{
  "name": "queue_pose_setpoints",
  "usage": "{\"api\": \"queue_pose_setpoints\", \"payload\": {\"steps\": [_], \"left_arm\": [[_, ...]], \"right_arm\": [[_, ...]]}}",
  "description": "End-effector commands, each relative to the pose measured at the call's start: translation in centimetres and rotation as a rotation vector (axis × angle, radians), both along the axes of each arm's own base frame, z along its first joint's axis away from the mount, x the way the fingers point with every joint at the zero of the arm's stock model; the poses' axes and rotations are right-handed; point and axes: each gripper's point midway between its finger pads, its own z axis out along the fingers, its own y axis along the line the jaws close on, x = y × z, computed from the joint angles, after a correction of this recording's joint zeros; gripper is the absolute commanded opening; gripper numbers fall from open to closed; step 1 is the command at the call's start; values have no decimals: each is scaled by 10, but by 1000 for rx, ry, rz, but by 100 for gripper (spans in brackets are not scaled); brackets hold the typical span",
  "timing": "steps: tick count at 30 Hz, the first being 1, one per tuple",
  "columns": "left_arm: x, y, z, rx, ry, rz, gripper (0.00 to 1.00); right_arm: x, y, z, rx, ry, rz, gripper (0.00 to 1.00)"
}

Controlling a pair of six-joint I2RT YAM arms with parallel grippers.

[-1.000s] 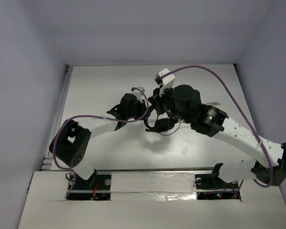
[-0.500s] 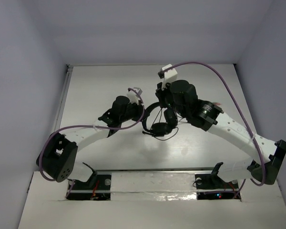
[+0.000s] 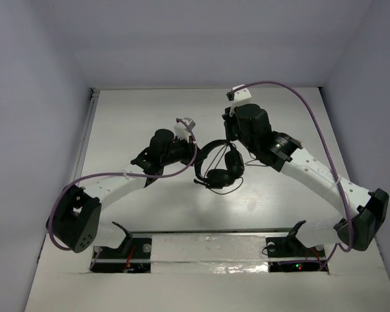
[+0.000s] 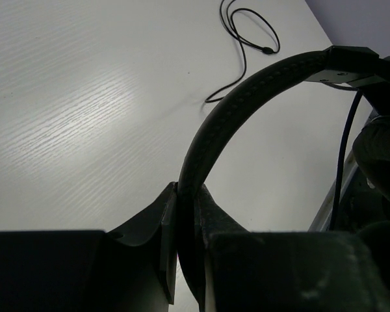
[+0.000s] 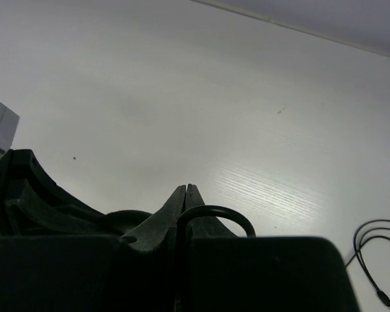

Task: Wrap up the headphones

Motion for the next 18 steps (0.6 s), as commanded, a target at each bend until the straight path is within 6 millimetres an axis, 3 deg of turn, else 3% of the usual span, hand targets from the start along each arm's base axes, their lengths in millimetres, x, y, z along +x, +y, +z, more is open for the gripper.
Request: {"api": "queue_pose_setpoints", "payload": {"steps": [1,4,10,11,13,15,16,18], "left_arm": [[-8,-14,38,-94,-66,-108,0],[-24,-23,39,-123,-59,-218,0],[-40,-28,45,-196,-81,-303,0],[-42,-28,54,-217,-114,-316,0],[-51,-28,66,-257,-136,-350,0],[-47,-22,77,-283,-144,-314,0],[-38,-18,79,-283,-147,-266,0],[-18,-6,74,-244,-98,-161,0]], "right_arm": [[12,13,33,103,-70,47,1],[11,22,30,142,-44,125,1],[18,14,36,256,-46,159,0],[18,13,30,268,-33,172,0],[17,11,35,334,-31,211,0],[12,12,30,378,-10,243,0],[9,7,47,419,-58,251,0],[1,6,48,461,-70,276,0]]}}
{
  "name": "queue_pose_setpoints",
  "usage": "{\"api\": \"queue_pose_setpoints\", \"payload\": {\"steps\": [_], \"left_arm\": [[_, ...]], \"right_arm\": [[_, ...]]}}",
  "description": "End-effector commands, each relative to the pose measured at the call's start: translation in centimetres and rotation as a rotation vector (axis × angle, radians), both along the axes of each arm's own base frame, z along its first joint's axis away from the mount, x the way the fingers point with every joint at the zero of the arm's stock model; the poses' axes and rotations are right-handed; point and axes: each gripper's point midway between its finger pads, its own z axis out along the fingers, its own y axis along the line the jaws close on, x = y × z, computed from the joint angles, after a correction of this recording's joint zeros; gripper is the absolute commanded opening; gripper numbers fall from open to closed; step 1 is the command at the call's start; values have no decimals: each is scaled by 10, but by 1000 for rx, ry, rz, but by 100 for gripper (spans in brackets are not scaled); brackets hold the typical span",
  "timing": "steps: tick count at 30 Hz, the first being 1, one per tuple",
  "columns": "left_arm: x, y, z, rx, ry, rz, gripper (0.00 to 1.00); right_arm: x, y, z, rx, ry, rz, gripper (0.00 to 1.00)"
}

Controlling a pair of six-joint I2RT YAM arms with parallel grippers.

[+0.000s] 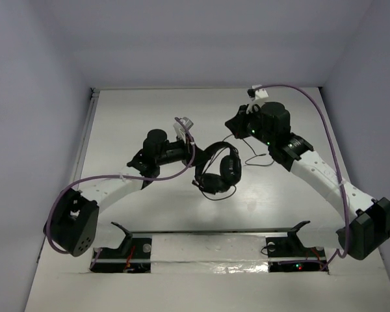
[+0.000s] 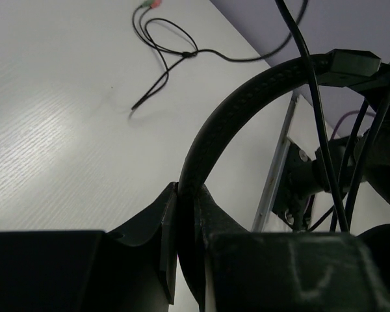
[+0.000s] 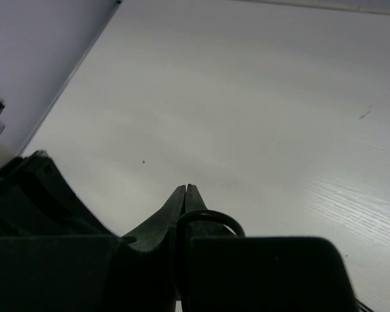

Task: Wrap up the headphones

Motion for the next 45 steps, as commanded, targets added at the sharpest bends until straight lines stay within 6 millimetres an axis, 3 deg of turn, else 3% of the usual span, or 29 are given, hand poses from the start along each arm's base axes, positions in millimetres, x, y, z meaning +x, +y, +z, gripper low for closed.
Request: {"api": "queue_pose_setpoints", "payload": {"steps": [1,2,3,6,8,10,11,13,18,19,21,25,26,28,33,38,39,45], "left_arm": [[19,14,42,-72,-47,87,0],[18,16,50,-104,-74,77,0],[11,16,59,-137,-94,53,0],[13,26,74,-188,-101,71,0],[21,36,82,-216,-83,111,0],[25,42,93,-242,-96,130,0],[33,48,100,-248,-103,157,0],[42,54,100,-236,-76,186,0],[34,56,132,-350,-104,95,0],[35,55,138,-361,-96,92,0],[37,54,146,-371,-96,89,0],[53,66,169,-384,-106,168,0],[56,67,184,-393,-128,179,0],[70,73,187,-378,-106,246,0],[85,87,230,-405,-131,307,0],[86,92,275,-412,-179,317,0],[86,91,276,-408,-169,317,0],[80,96,294,-418,-163,318,0]], "right_arm": [[-17,4,68,202,-177,87,0],[-24,0,77,222,-204,85,0],[-23,-6,78,231,-209,69,0],[-27,-11,71,253,-214,63,0],[-29,-15,65,271,-227,60,0],[-43,-16,81,330,-289,90,0],[-47,-16,73,334,-282,103,0],[-61,-13,81,355,-317,161,0],[-51,-14,53,289,-255,128,0],[-48,-12,40,274,-219,129,0],[-49,-8,36,281,-211,147,0],[-51,2,13,270,-159,203,0],[-51,5,8,265,-144,218,0],[-52,15,-5,264,-107,273,0],[-51,29,-26,259,-48,308,21],[-46,44,-46,255,-2,357,34],[-44,47,-46,255,-3,372,40],[-31,67,-65,277,-13,446,48]]}}
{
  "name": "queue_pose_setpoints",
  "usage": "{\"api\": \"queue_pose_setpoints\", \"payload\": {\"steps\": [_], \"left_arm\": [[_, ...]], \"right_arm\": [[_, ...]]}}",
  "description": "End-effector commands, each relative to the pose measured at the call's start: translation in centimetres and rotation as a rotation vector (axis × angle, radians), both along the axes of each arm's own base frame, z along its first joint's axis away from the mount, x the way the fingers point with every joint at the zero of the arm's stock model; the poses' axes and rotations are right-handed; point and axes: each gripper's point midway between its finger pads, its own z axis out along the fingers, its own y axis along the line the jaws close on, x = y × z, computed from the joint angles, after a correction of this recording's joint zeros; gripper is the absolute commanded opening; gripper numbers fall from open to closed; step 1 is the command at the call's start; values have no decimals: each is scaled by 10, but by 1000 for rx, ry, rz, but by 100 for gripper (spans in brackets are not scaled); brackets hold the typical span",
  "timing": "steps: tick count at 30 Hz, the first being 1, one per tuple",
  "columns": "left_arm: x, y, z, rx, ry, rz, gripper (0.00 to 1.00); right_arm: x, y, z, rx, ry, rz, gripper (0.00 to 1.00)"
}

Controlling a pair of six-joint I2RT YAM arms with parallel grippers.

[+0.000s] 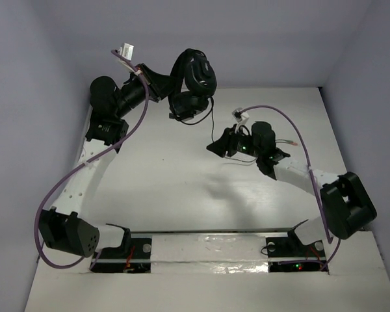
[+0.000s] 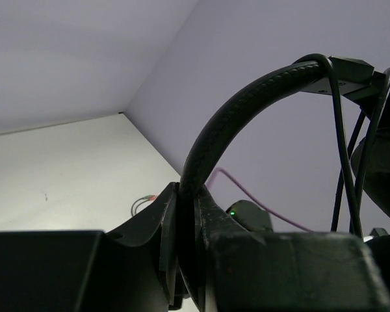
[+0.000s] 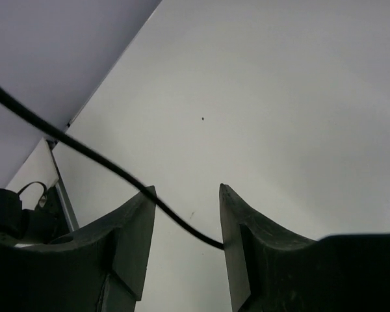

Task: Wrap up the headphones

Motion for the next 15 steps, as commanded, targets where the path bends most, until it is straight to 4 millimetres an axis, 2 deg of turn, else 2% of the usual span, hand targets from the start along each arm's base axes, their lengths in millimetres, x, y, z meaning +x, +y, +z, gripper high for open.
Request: {"api": "queue_pose_setpoints", "payload": {"steps": [1,3,5,8,10,15], "left_arm": [[-13,5,31,-37,-34,-6,0],[-15,8,36,-27,-34,12,0],[-15,12,41,-24,-46,27,0],[-16,16,49,-25,-56,37,0],[-17,16,51,-23,-56,34,0],[-20,20,66,-37,-73,41,0]], "right_arm": [[8,15,23,66,-117,52,50],[19,14,19,51,-139,15,52],[23,16,23,51,-158,19,52],[29,21,14,29,-152,34,52],[30,25,-1,10,-125,59,53],[37,32,-20,20,-95,70,54]]}}
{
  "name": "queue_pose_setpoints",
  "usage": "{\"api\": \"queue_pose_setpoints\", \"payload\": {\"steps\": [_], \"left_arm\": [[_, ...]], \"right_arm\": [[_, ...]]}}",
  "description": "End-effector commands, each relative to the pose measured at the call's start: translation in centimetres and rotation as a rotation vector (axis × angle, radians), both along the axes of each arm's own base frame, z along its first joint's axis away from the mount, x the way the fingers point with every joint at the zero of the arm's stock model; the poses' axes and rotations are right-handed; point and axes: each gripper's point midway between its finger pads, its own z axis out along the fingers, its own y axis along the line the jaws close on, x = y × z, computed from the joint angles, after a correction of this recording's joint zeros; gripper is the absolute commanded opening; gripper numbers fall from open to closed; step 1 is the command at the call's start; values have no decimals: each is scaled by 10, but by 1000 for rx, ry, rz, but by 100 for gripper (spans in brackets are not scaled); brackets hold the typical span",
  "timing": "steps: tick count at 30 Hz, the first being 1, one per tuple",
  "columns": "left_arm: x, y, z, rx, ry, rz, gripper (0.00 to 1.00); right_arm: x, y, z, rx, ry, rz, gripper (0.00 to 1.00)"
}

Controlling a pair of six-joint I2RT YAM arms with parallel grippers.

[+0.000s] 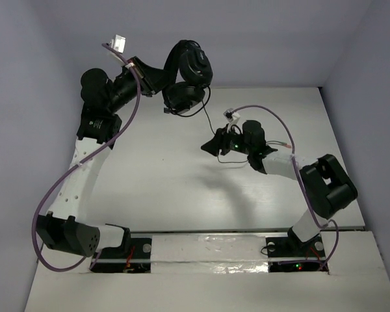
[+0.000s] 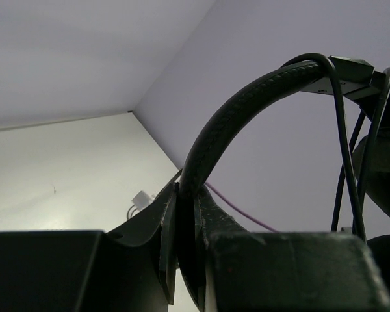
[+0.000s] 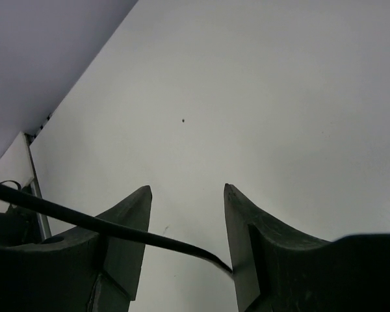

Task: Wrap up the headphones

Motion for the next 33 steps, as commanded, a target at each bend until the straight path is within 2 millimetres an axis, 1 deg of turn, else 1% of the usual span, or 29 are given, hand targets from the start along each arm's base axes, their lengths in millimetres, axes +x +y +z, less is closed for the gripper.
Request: {"api": "queue_pose_setpoints", "payload": {"steps": [1,2,4,7,8,9,10,11,12,14,15,17,18,22,23,24,26,27,28,29,30,33], "left_arm": [[-21,6,51,-52,-123,-2,0],[-23,6,54,-54,-131,-4,0],[-24,6,55,-51,-129,-5,0],[-25,8,59,-44,-136,7,0],[-26,9,62,-39,-149,15,0],[-25,10,61,-34,-143,21,0],[-22,14,63,-32,-145,41,0],[-22,15,68,-30,-156,49,0],[-20,15,67,-21,-150,56,0],[-18,21,73,-18,-165,84,0],[-16,22,72,-13,-157,95,0],[-16,24,74,-10,-166,106,0],[-15,27,76,-9,-170,115,0],[-16,27,77,-6,-172,116,0],[-16,28,77,2,-177,125,0],[-16,29,76,8,-170,134,0],[-12,35,72,26,-168,163,0],[-14,35,71,29,-167,163,0],[-13,35,65,32,-159,163,0],[-15,35,67,32,-164,161,0],[-15,35,63,35,-158,158,0],[-17,35,58,50,-155,159,0]], "right_arm": [[11,13,17,46,-84,28,55],[13,15,13,45,-75,32,55],[15,16,15,57,-78,28,56],[18,16,9,53,-70,19,56],[20,14,4,46,-66,-4,56],[20,12,1,44,-64,-17,55],[19,10,-2,47,-53,-25,55],[18,6,-7,47,-51,-50,55],[19,3,-9,47,-49,-75,55],[22,-3,-10,47,-50,-122,55],[21,-6,-12,45,-44,-135,55],[19,-8,-10,68,-44,-150,54],[18,-9,-14,66,-32,-154,52],[14,-14,-18,79,-19,-174,51],[15,-16,-12,86,-33,-191,51],[16,-18,-11,85,-34,-206,52],[17,-25,-8,83,-47,-244,58],[18,-26,-1,86,-58,-253,60],[21,-28,0,75,-60,-272,60],[23,-30,1,73,-62,-284,60],[24,-31,3,72,-66,-293,60],[27,-33,3,54,-71,-309,60]]}}
